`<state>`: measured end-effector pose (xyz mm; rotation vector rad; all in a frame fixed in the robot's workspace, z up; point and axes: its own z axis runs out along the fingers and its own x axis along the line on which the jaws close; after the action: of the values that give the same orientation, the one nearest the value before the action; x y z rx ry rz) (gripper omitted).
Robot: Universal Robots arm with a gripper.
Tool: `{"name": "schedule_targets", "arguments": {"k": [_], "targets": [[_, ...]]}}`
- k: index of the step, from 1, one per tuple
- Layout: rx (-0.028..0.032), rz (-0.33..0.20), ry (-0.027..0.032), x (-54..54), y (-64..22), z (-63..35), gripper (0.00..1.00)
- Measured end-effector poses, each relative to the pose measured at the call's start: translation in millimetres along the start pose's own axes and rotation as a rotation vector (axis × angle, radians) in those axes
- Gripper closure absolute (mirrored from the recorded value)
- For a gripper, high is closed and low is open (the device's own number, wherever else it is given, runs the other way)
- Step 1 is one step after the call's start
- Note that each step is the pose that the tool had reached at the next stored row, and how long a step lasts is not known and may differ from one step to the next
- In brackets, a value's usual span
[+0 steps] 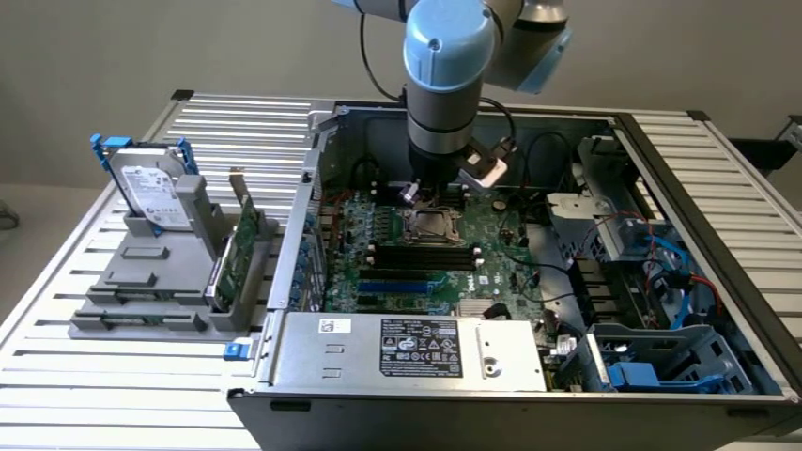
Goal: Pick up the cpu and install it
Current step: 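Install the first cpu locking lever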
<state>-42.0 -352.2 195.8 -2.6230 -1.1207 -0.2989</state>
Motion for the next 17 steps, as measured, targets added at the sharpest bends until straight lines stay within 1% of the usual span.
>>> {"name": "schedule_targets", "arguments": {"k": [17], "targets": [[-0.0040, -0.001, -0.0042, 2.4, 3.0, 1.1, 0.89]]}}
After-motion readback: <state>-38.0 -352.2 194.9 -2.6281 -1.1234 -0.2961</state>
